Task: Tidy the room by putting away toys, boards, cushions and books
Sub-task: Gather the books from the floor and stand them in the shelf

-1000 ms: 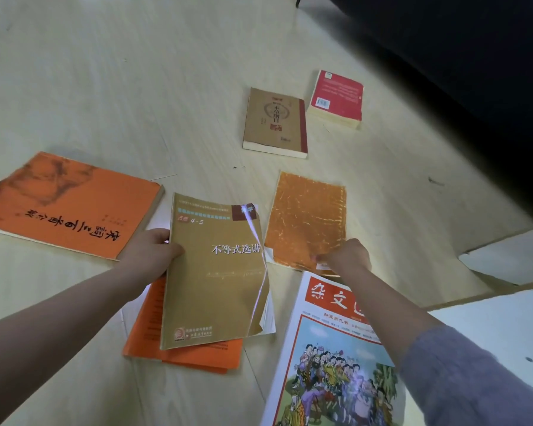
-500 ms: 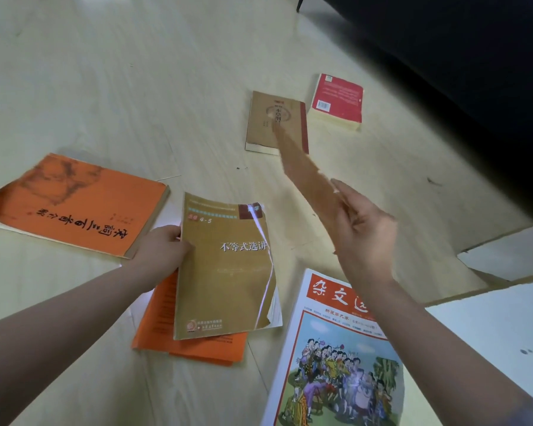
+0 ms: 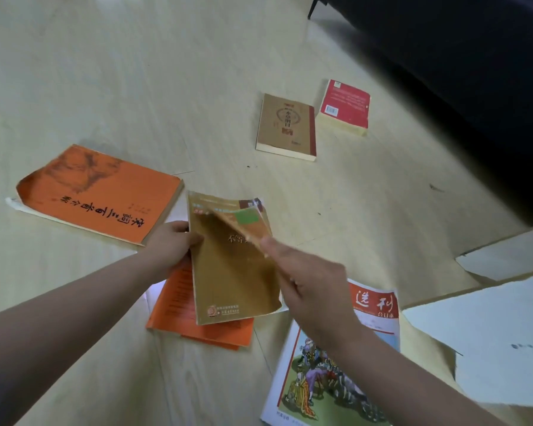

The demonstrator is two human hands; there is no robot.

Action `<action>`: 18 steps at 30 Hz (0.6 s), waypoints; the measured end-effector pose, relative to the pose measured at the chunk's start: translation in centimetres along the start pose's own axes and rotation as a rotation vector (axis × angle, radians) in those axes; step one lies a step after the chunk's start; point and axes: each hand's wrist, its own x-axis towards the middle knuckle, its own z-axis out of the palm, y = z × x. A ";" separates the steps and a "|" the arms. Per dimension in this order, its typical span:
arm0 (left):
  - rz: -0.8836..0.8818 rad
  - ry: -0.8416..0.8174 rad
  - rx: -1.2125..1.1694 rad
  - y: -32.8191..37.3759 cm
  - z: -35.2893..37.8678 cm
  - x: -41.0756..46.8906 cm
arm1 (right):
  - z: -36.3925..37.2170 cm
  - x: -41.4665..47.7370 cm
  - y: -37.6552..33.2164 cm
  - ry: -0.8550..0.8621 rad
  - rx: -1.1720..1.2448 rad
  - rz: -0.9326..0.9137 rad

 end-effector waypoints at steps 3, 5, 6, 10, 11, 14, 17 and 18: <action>-0.013 -0.035 -0.044 -0.3 0.0 -0.2 | 2.0 -1.7 0.0 -0.157 0.017 0.049; 0.001 -0.052 0.015 -0.3 0.0 -0.5 | 2.8 -2.0 -0.3 -0.207 0.045 0.089; 0.006 -0.062 0.026 -0.4 0.0 -0.6 | 3.1 -1.8 -0.5 -0.225 0.052 0.110; -0.018 -0.076 -0.013 -0.7 -0.1 -0.6 | 3.8 0.2 -1.1 -0.327 0.041 0.112; -0.035 -0.072 -0.028 -0.7 0.0 -0.6 | 4.1 0.7 -1.3 -0.377 0.038 0.108; -0.090 -0.053 -0.077 -0.8 -0.3 -0.2 | 5.3 1.5 -1.8 -0.573 -0.090 0.043; -0.077 -0.040 -0.062 -1.0 -0.7 -0.2 | 5.7 1.4 -1.7 -0.770 -0.103 0.034; -0.051 -0.007 -0.016 -1.2 -0.7 -0.4 | 5.7 1.2 -1.4 -0.803 -0.074 0.003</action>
